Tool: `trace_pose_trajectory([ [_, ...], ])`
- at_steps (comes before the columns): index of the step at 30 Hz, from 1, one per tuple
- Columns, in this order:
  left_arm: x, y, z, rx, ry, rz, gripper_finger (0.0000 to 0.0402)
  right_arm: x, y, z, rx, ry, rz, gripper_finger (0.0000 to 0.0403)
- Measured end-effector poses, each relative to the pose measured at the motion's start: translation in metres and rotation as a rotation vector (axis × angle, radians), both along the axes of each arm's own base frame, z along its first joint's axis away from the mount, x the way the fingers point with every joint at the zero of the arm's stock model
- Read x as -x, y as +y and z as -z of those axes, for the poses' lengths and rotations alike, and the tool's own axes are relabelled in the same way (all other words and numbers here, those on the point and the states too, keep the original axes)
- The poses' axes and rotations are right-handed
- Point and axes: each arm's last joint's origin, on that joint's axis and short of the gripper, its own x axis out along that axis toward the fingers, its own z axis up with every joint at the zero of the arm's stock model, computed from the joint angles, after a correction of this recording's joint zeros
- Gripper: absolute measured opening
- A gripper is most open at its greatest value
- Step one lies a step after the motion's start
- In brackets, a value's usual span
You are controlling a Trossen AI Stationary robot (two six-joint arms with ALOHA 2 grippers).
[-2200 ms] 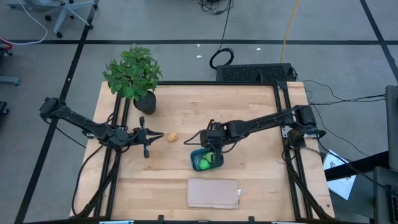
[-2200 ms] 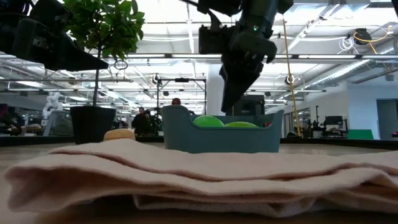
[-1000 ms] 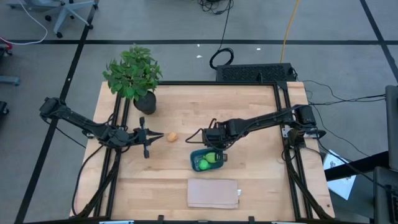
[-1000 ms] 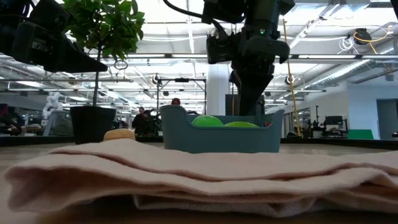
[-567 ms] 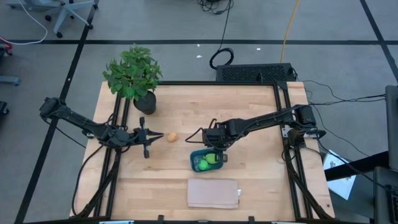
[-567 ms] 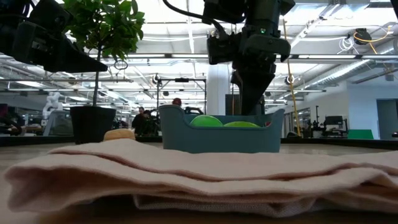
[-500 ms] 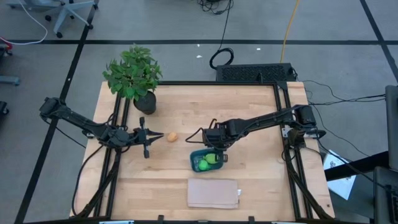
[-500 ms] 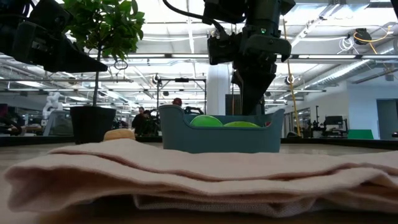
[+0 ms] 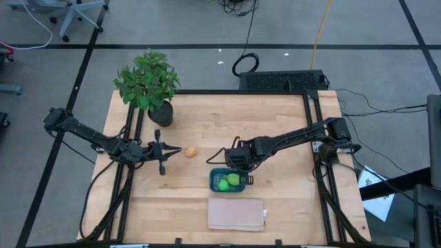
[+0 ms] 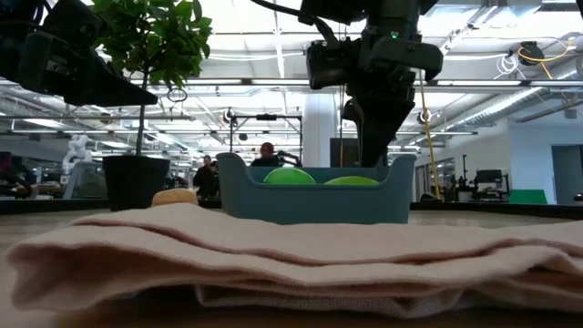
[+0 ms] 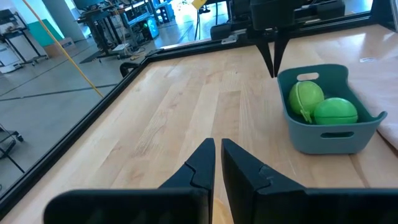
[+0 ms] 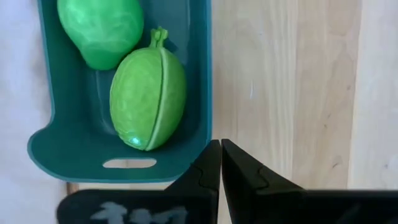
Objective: Pick and placing Produce into tupperware
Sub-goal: Adjust the blue bin, then put the brown potato into the blue bin
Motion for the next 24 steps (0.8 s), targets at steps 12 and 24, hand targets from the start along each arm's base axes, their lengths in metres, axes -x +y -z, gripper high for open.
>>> trace_pose_trajectory([
  [12,0.000,0.000,0.000,0.002,0.000,0.000,0.0033,-0.001,-0.004,-0.002,0.008,-0.020,0.011,0.0006],
  [24,0.000,0.000,0.000,0.001,-0.001,0.000,0.0033,0.001,-0.004,-0.010,0.005,-0.044,0.008,0.0006],
])
